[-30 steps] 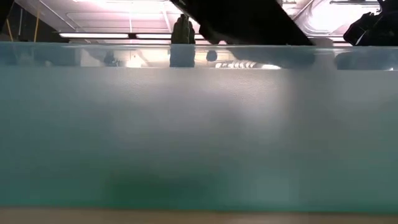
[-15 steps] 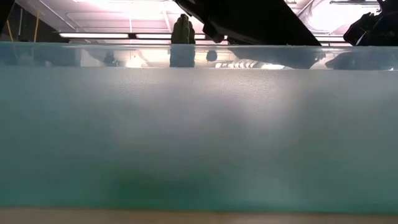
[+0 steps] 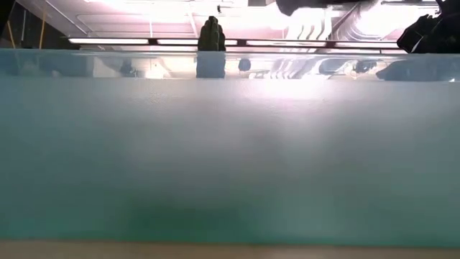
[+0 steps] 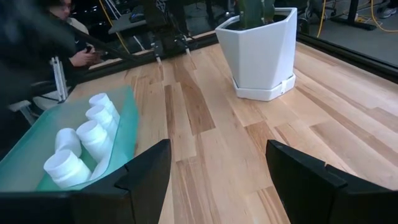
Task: Pick and place pill bottles into a basket
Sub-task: Return to Home Position
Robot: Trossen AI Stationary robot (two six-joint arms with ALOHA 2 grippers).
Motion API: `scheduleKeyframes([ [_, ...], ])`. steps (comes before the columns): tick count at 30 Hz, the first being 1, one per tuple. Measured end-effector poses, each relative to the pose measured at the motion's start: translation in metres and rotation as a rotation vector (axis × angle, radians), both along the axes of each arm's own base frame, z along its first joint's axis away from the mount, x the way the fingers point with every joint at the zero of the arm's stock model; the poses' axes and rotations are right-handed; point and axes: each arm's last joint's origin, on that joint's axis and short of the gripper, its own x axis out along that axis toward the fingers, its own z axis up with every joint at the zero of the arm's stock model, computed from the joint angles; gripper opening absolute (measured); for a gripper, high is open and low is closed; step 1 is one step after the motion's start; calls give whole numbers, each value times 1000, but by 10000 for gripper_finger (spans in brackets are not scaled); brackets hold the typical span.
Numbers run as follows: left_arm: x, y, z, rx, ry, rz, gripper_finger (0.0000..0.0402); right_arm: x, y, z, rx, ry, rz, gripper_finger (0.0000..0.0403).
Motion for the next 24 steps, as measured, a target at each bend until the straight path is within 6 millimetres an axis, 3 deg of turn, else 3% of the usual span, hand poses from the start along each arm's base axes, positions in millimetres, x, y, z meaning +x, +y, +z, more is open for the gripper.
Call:
scheduleKeyframes([
  [4,-4,11,51,-60,-69,4,259,0,0,0,0,3,0,252],
  [10,-22,45,106,-191,-130,14,254,0,0,0,0,4,-1,252],
  [14,-35,72,125,-219,-125,64,249,0,0,-1,0,8,-1,252],
  [20,-64,100,165,-218,-209,-1,250,0,0,-1,0,11,-2,252],
  [24,-75,111,172,-161,-216,-29,248,0,0,-1,0,11,0,252],
])
